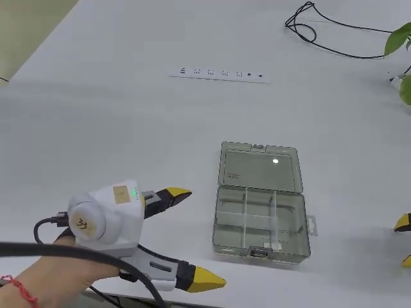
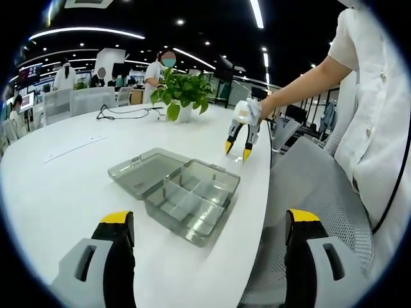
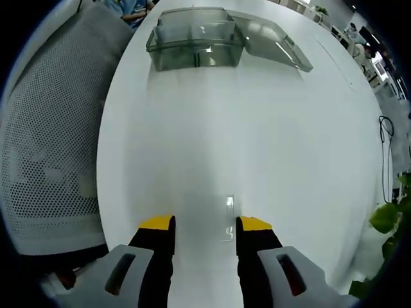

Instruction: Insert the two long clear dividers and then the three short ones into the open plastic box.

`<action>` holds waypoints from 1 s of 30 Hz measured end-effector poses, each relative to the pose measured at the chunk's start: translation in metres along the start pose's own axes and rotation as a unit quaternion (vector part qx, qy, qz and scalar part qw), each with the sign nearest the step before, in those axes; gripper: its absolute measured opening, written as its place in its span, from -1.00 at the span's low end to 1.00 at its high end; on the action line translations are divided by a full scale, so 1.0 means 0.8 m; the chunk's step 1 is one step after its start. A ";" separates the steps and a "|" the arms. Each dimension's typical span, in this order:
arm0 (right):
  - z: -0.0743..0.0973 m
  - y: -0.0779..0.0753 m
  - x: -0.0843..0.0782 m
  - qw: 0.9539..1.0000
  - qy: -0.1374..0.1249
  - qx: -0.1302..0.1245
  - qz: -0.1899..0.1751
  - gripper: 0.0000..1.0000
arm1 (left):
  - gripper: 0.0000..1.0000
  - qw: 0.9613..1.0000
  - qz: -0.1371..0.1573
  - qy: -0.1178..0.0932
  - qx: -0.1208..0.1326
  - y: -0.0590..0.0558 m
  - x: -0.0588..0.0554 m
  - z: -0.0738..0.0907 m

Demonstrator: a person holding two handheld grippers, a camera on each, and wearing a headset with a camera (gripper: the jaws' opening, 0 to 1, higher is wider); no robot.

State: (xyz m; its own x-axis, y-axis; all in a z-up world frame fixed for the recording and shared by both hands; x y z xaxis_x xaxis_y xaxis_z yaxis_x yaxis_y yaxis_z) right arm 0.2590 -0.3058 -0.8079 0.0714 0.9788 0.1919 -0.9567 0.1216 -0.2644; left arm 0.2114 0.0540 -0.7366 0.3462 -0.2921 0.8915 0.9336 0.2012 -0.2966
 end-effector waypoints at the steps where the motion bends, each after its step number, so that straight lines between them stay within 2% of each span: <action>1: 0.000 0.001 0.000 1.000 0.001 0.000 0.001 -0.24 | 1.00 1.000 0.000 0.000 0.000 0.000 0.000 0.000; 5: 0.001 0.001 0.000 1.000 0.001 -0.001 0.001 -0.34 | 1.00 1.000 -0.001 0.000 0.000 0.000 -0.001 0.000; 15: 0.002 0.003 -0.001 1.000 0.000 -0.007 -0.003 -0.35 | 1.00 1.000 -0.001 -0.001 0.001 -0.003 -0.001 0.001; 20: 0.011 0.000 0.008 1.000 -0.012 -0.017 -0.013 -0.35 | 0.99 1.000 -0.001 -0.002 0.002 -0.002 0.000 0.003; 24: 0.025 -0.003 0.024 0.999 -0.030 -0.029 -0.016 -0.35 | 0.98 1.000 -0.001 -0.004 0.003 -0.001 0.003 0.005; 30: 0.051 -0.009 0.063 0.997 -0.067 -0.049 -0.011 -0.35 | 0.98 1.000 -0.001 -0.011 0.003 0.000 0.011 0.005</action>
State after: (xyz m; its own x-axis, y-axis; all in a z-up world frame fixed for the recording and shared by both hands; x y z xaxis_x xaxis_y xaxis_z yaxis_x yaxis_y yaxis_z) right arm 0.2580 -0.2643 -0.7578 0.0477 0.9459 0.3208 -0.9228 0.1646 -0.3483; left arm 0.2144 0.0551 -0.7276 0.3413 -0.2712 0.9000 0.9340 0.2058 -0.2922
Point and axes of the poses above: the centre of the closed fingertips' face, and the gripper's own axes: z roughly backward along the fingers, y roughly to its left, x roughly out of its top, the point moved 4 cm from there along z, roughly backward along the fingers, and after that the axes turned 15 degrees about -x, right-handed, at the moved point
